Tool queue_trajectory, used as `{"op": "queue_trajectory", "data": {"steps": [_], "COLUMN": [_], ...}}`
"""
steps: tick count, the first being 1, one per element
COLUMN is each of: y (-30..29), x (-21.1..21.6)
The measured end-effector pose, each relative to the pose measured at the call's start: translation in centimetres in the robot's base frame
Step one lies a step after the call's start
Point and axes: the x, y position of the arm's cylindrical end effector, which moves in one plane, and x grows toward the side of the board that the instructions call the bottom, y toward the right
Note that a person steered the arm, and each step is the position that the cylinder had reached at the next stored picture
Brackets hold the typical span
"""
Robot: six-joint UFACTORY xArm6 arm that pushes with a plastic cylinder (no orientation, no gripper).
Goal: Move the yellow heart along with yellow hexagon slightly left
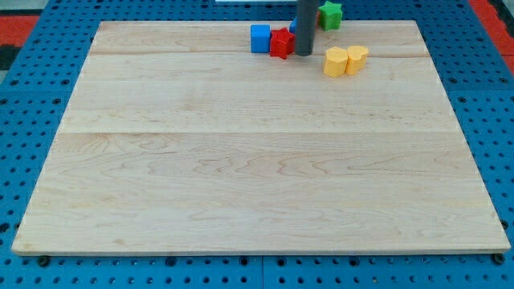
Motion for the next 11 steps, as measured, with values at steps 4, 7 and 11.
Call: {"op": "queue_trajectory", "data": {"steps": [4,7,11], "y": [7.6,12.2,-7.0], "x": [-1.7,0.8,3.0]}}
